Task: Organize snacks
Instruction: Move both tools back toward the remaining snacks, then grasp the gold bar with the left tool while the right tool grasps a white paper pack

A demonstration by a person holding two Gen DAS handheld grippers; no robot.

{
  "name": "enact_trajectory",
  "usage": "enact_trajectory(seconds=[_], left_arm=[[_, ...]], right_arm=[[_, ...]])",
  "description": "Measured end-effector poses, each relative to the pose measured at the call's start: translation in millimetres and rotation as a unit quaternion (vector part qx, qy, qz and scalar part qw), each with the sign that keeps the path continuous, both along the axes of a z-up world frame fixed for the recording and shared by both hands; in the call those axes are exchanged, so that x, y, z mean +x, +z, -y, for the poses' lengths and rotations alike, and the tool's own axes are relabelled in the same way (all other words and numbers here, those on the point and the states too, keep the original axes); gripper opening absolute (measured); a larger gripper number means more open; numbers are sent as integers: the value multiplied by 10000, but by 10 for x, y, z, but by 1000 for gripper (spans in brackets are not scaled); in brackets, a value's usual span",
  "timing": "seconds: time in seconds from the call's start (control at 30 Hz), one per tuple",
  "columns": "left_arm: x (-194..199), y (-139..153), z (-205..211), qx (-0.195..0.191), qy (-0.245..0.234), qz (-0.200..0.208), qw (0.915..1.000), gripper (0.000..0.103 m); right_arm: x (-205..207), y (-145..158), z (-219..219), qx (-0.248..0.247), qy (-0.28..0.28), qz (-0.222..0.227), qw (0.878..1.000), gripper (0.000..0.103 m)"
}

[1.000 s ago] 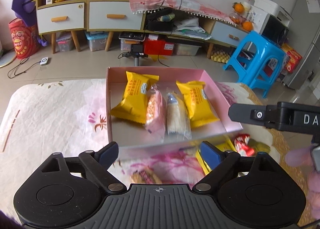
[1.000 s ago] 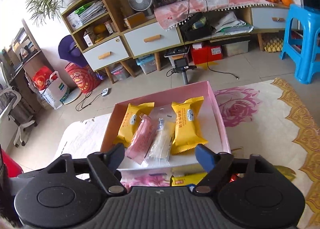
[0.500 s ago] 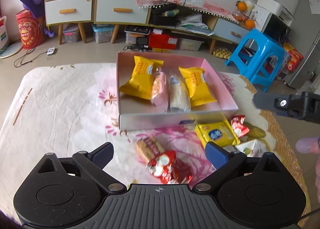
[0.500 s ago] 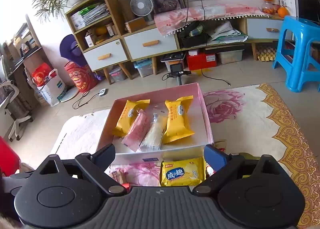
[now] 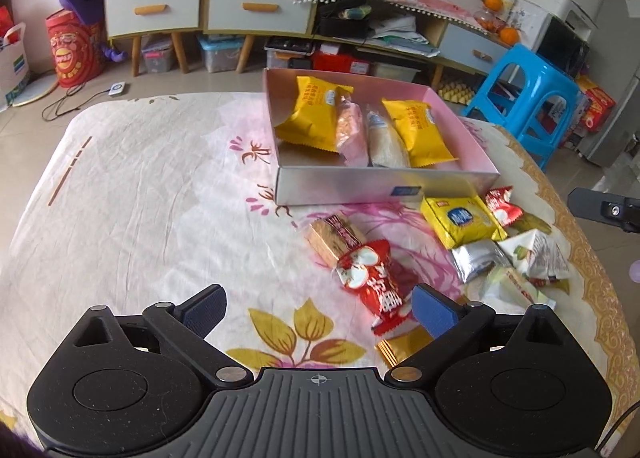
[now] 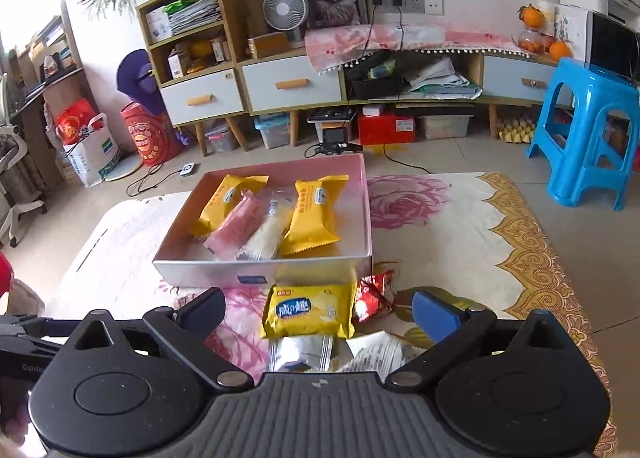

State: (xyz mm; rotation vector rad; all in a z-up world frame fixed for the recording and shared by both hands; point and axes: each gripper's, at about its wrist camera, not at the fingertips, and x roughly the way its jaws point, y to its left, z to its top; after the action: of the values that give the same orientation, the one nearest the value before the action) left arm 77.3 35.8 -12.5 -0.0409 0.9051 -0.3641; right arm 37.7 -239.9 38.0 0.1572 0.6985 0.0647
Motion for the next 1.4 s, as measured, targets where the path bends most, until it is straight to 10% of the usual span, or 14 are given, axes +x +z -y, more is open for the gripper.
enact_trajectory(seconds=[0.4,0.6,0.93,1.4], left_arm=[[-349,-219,222,-10,-1085,475,9930,100],[-425,-315,365,-37,-2114,907,9732,98],[-295,-421,667,-244,-2857,625,9560,73],[-208,-528,647,190,-2574,430,9652,62]], right_arm=[[-250,-265,52,122,710,-168,9973,93],[-392,-399,-78,-176,1472,-224,9887,92],[-461,-548,-122,-335,2201,-586,9731,64],[-395,-615,-203,-795,2169,-647,9708,48]])
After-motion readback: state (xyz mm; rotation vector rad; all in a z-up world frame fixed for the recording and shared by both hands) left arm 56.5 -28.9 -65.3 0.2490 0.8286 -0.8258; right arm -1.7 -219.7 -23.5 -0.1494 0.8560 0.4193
